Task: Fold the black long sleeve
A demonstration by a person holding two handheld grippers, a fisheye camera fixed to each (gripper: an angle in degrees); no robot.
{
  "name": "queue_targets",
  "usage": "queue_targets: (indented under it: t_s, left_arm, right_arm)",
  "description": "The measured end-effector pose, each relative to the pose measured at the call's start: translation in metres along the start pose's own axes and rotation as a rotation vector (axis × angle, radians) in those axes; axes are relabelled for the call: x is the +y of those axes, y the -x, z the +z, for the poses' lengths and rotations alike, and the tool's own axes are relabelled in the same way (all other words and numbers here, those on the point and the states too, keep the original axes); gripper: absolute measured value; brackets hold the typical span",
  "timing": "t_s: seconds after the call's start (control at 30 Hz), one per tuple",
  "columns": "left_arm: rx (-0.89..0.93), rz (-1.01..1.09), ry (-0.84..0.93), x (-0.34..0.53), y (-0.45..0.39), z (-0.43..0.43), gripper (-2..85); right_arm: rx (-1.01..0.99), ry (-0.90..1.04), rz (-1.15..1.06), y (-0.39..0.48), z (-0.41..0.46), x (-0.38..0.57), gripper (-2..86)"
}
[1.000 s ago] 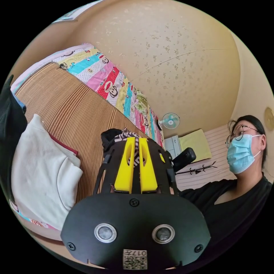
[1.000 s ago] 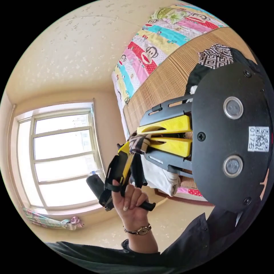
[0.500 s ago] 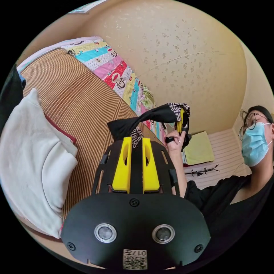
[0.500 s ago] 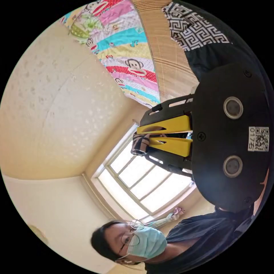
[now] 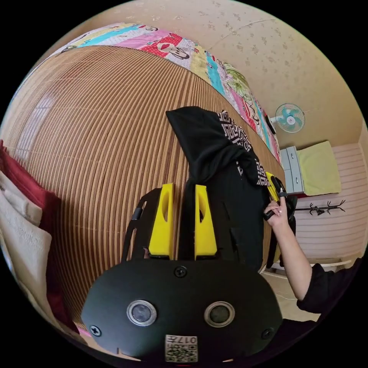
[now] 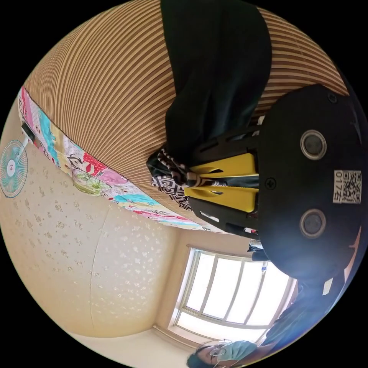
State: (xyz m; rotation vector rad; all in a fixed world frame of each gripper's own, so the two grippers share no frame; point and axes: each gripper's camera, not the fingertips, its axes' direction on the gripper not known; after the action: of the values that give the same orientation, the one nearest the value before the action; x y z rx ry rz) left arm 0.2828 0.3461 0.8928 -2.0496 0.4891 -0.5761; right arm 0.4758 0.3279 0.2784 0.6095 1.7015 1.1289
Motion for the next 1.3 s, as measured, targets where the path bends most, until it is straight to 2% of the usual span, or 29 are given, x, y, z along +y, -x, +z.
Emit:
queue_targets:
  t_s: [0.1,0.23,0.3,0.37,0.43,0.53,0.7,0.9,1.03,1.17,1.3]
  left_arm:
    - [0.003,0.071,0.091,-0.020,0.005,-0.001,0.2]
    - [0.044,0.138,0.013,-0.024,0.023,-0.040,-0.3]
    - [0.075,0.080,-0.016,-0.018,0.049,-0.049,-0.2]
    - [0.088,0.059,-0.028,-0.013,0.065,-0.048,0.1]
    - [0.089,0.034,-0.019,-0.010,0.075,-0.042,0.9]
    - [0.102,-0.002,-0.050,-0.006,0.080,-0.042,4.5]
    - [0.164,-0.061,-0.143,-0.009,0.082,-0.063,6.5]
    - [0.180,-0.007,-0.197,-0.029,0.067,-0.087,6.4]
    - [0.213,0.073,-0.150,-0.042,0.047,-0.077,6.4]
    - [0.185,0.116,-0.102,-0.047,0.031,-0.058,5.7]
    - [0.113,0.067,-0.086,-0.041,0.043,-0.045,5.2]
  right_arm:
    - [-0.057,0.008,-0.007,0.011,0.005,-0.019,1.3]
    - [-0.158,0.034,-0.183,0.050,0.008,-0.047,1.3]
    - [-0.095,0.071,-0.188,0.052,0.015,-0.053,1.4]
    - [0.077,0.174,-0.162,0.038,0.038,-0.053,2.1]
    - [0.163,0.254,-0.144,0.024,0.059,-0.047,3.4]
    - [0.093,0.289,-0.154,0.016,0.069,-0.039,7.7]
    - [-0.033,0.180,-0.067,0.015,0.060,-0.050,11.5]
    - [0.293,0.203,-0.045,0.043,0.072,-0.091,11.6]
    - [0.401,0.374,-0.212,0.102,0.116,-0.094,11.1]
    - [0.698,0.529,-0.320,0.125,0.186,-0.081,9.0]
    - [0.753,0.577,-0.290,0.122,0.208,-0.074,4.5]
